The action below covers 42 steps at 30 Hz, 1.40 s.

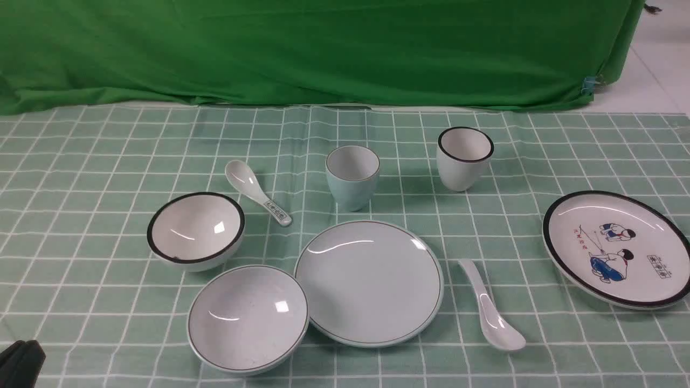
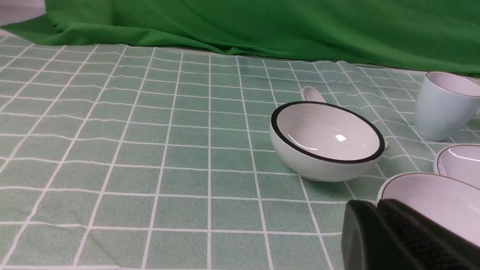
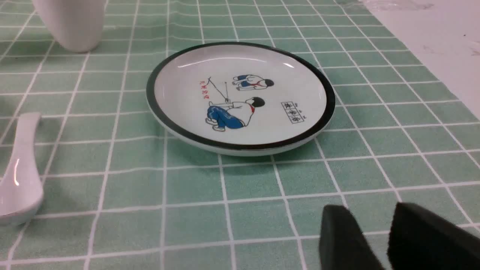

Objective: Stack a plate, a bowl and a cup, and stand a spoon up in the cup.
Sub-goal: Use the left arm to grab a blue rice bowl

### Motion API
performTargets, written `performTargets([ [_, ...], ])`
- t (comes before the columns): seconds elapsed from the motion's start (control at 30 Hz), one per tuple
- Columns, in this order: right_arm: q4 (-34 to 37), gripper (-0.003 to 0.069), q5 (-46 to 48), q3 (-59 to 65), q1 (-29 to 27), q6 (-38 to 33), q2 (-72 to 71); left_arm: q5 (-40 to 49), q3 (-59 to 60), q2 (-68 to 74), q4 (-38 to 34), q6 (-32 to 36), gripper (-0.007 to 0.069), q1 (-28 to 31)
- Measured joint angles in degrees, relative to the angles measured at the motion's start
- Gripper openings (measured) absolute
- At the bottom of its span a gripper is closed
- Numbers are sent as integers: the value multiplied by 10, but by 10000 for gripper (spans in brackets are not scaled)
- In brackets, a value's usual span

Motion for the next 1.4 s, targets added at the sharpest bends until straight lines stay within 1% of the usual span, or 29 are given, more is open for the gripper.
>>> performTargets([
  [0.57,0,241,0,0,0,0,0,-3,0,0,-4,3,17,0],
  [0.63,0,241,0,0,0,0,0,-22,0,0,-35,2,17,0],
  [0.73,0,241,0,0,0,0,0,-63,0,0,-126,-15,17,0],
  [0.8,0,241,0,0,0,0,0,-90,0,0,-173,-26,17,0],
  [0.87,0,241,0,0,0,0,0,-135,0,0,-225,-33,17,0],
  [0.93,0,241,0,0,0,0,0,-157,0,0,-238,-36,17,0],
  [1.0,0,241,-1,0,0,0,0,-208,0,0,-247,-55,17,0],
  [1.07,8,241,-12,0,0,5,0,-287,0,0,-249,-102,17,0],
  [1.1,20,241,-19,0,0,11,0,-312,0,0,-248,-120,17,0],
  [1.13,34,241,-38,0,0,25,0,-349,-1,0,-241,-149,17,0],
  [1.2,75,241,-90,0,0,69,0,-378,-23,-1,-212,-185,17,0],
  [1.3,109,241,-170,0,0,152,0,-345,-110,11,-142,-206,17,0],
  [1.37,115,241,-218,0,0,194,0,-279,-187,49,-103,-210,17,0],
  [1.4,118,241,-250,0,0,211,0,-216,-242,78,-89,-210,17,0],
])
